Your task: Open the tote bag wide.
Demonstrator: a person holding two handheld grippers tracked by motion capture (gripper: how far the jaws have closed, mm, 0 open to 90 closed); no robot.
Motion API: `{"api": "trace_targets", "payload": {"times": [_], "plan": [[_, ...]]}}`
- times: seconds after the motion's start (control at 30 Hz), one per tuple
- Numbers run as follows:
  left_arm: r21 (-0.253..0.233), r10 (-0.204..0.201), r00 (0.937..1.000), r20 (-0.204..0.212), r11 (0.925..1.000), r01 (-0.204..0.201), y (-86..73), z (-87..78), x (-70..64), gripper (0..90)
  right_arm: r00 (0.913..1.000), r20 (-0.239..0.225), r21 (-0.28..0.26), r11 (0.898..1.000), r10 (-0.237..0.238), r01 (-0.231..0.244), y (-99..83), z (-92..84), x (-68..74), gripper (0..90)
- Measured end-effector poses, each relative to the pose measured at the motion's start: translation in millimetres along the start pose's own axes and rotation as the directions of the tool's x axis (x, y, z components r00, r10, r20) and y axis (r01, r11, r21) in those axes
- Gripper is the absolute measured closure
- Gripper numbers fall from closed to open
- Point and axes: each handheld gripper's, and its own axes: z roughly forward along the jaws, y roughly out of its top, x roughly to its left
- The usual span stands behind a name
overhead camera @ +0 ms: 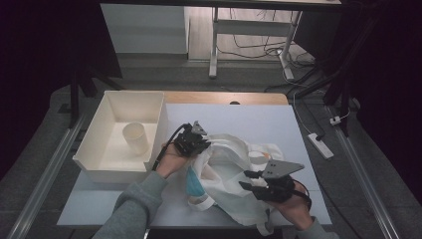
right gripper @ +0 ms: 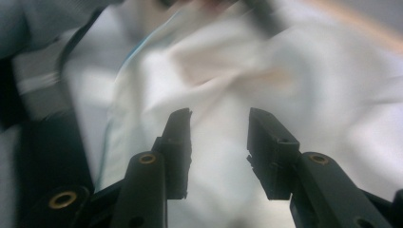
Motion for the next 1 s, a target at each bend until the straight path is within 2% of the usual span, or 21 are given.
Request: {"api": "trace_targets", "payload": {"times": [0.03, 0.07, 0.13, 0.2, 0.3, 0.37, 0.43, 0.5, 0.53, 0.6, 0.63, 0.67, 0.7, 0.73, 0.83, 0.93, 1.0], "plan": [[0.001, 0.002, 1.0000, -0.002, 1.0000, -0.002, 0.2, 0.2, -0.2, 85.9, 0.9997, 0.016, -0.019, 1.000, 0.019, -0.019, 0.8, -4.9, -3.4, 59.3], [0.001, 0.001, 1.0000, 0.000, 1.0000, -0.001, 0.2, 0.3, -0.2, 85.9, 0.9975, 0.057, -0.027, 0.999, 0.043, -0.042, 1.2, -9.8, -7.1, 57.7], [0.001, 0.001, 1.0000, 0.001, 1.0000, -0.001, 0.1, 0.5, -0.2, 86.0, 0.9921, 0.106, -0.017, 0.998, 0.068, -0.066, 0.6, -12.9, -11.5, 54.2], [0.000, -0.002, 1.0000, 0.001, 1.0000, 0.002, 0.0, 0.8, -0.1, 86.0, 0.9879, 0.130, 0.006, 0.996, 0.085, -0.087, -1.7, -9.9, -13.6, 49.8], [0.002, 0.001, 1.0000, 0.000, 1.0000, -0.001, -0.1, 0.5, -0.3, 86.0, 0.9880, 0.139, 0.066, 0.995, 0.069, -0.078, -5.3, 2.9, -10.7, 47.8], [0.002, 0.001, 1.0000, 0.000, 1.0000, -0.001, -0.3, 0.5, -0.3, 85.9, 0.9846, 0.167, 0.109, 0.992, 0.052, -0.071, -7.6, 11.1, -9.1, 47.8], [0.001, 0.000, 1.0000, 0.004, 1.0000, 0.000, -0.4, 0.7, 0.0, 86.0, 0.9752, 0.218, 0.149, 0.986, 0.036, -0.070, -11.2, 16.5, -9.4, 50.5], [0.003, 0.003, 1.0000, 0.002, 1.0000, -0.003, -0.3, 1.1, -0.6, 85.9, 0.9756, 0.210, 0.158, 0.983, 0.062, -0.097, -14.6, 18.1, -12.3, 59.7], [0.003, 0.004, 1.0000, 0.002, 1.0000, -0.004, -0.3, 1.2, -0.6, 85.9, 0.9765, 0.205, 0.159, 0.982, 0.067, -0.101, -14.7, 17.1, -13.5, 67.2], [0.003, 0.003, 1.0000, 0.002, 1.0000, -0.003, -0.6, 1.2, -0.4, 86.0, 0.9765, 0.210, 0.166, 0.982, 0.050, -0.086, -12.8, 13.4, -14.1, 78.6], [0.003, 0.002, 1.0000, 0.003, 1.0000, -0.002, -0.7, 1.2, -0.2, 85.9, 0.9727, 0.230, 0.164, 0.984, 0.035, -0.074, -11.3, 10.2, -14.1, 83.1], [0.003, 0.003, 1.0000, 0.004, 1.0000, -0.003, -0.9, 1.2, 0.0, 85.9, 0.9649, 0.262, 0.167, 0.984, 0.014, -0.060, -9.8, 6.4, -14.3, 86.4], [0.003, 0.003, 1.0000, 0.004, 1.0000, -0.003, -1.0, 1.2, 0.3, 86.0, 0.9558, 0.294, 0.170, 0.984, -0.003, -0.049, -8.8, 2.2, -15.3, 87.6], [0.003, 0.003, 1.0000, 0.005, 1.0000, -0.003, -1.0, 1.2, 0.4, 86.0, 0.9488, 0.316, 0.167, 0.984, 0.000, -0.056, -8.3, -2.3, -17.5, 90.0], [0.001, 0.002, 1.0000, 0.005, 1.0000, -0.002, -1.2, 0.6, 0.5, 86.0, 0.9331, 0.357, 0.151, 0.983, 0.046, -0.106, -11.4, -17.5, -30.6, 90.0], [-0.001, 0.002, 0.9999, 0.010, 1.0000, -0.002, -1.3, 0.4, 0.5, 86.0, 0.9298, 0.352, 0.129, 0.978, 0.107, -0.162, -19.2, -26.1, -45.1, 90.0], [-0.002, 0.003, 0.9999, 0.012, 1.0000, -0.003, -1.3, 0.4, 0.5, 85.9, 0.9255, 0.358, 0.123, 0.976, 0.125, -0.179, -23.1, -29.3, -51.5, 90.0]]}}
